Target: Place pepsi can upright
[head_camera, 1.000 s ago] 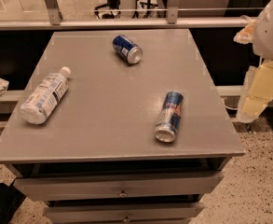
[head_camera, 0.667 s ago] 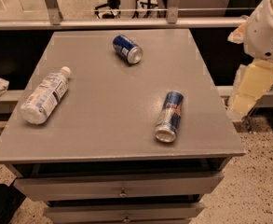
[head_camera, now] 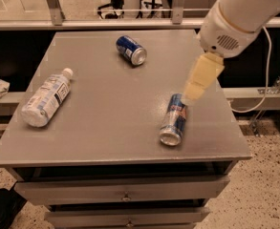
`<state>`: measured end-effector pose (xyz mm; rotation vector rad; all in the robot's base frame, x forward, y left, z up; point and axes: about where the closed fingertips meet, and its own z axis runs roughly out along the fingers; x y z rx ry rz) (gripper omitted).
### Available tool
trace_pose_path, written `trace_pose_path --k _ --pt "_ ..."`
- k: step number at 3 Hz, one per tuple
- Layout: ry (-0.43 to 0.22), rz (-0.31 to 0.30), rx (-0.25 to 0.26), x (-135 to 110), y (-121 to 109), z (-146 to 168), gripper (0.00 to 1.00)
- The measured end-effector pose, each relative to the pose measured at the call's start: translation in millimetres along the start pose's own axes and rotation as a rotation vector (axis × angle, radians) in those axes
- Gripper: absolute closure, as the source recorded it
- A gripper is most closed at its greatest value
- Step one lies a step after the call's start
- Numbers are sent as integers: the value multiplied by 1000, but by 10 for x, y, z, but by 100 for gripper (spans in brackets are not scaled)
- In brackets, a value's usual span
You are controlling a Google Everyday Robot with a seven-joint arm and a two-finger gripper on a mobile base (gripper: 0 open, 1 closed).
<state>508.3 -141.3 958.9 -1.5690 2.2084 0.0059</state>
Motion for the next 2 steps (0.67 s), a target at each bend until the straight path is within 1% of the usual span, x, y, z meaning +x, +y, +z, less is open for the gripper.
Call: trace_pose_path --k 1,2 --pt "-68 38 21 -543 -200 147 0" --pt "-68 38 21 -543 -200 147 0"
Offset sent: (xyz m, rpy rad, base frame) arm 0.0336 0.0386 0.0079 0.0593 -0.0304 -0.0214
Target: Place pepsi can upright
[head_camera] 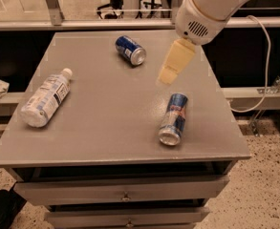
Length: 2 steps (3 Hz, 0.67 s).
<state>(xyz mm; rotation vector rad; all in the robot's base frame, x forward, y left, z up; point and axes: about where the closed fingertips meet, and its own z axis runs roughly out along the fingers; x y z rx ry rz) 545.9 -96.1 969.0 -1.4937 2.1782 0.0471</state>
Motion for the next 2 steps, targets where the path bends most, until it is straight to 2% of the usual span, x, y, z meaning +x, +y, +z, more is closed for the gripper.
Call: trace_pose_path --k 1,2 --pt "-47 35 3 -76 -83 58 0" --pt "-138 102 11 -286 -343 228 0"
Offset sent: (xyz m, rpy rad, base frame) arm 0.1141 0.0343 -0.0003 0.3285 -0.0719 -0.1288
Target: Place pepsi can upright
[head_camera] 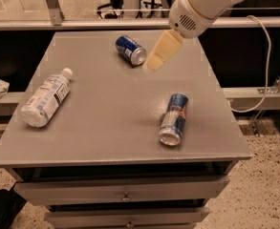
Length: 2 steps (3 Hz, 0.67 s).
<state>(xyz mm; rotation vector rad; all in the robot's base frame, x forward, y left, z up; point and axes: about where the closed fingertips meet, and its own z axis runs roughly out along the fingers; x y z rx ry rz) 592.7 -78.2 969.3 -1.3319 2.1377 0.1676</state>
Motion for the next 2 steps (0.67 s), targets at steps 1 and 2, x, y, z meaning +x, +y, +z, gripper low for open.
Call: trace_pose_path --k 1,2 --pt "-94 85 7 -200 -294 230 0" --pt "-179 182 21 -394 -579 434 0"
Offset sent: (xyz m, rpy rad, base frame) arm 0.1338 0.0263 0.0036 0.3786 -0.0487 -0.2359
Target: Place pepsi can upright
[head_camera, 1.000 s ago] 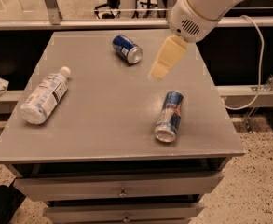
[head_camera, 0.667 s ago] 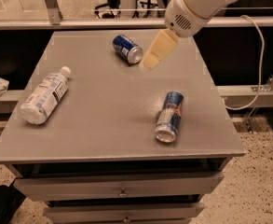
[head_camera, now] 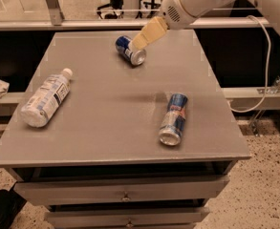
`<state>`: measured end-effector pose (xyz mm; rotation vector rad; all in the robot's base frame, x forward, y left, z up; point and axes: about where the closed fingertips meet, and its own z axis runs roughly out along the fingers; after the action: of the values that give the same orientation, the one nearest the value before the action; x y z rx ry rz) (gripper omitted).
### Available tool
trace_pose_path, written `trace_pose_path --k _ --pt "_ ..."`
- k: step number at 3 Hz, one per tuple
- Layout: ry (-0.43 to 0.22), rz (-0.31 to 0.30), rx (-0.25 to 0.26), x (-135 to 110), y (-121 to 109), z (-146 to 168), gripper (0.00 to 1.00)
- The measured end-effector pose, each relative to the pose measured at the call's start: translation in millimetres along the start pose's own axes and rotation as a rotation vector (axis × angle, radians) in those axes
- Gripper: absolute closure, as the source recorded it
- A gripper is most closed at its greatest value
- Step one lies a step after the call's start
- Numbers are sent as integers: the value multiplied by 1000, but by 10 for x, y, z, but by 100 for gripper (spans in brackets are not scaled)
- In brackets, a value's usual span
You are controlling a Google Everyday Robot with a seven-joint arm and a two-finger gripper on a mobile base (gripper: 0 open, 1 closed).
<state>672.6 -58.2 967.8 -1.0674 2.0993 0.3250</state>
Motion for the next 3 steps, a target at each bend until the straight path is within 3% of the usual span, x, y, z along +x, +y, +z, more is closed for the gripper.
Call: trace_pose_path --k 1,2,3 --pt "-43 92 21 -163 -192 268 0" --pt "-29 172 31 -258 -318 642 0" --pt "9 203 39 -333 -425 973 0"
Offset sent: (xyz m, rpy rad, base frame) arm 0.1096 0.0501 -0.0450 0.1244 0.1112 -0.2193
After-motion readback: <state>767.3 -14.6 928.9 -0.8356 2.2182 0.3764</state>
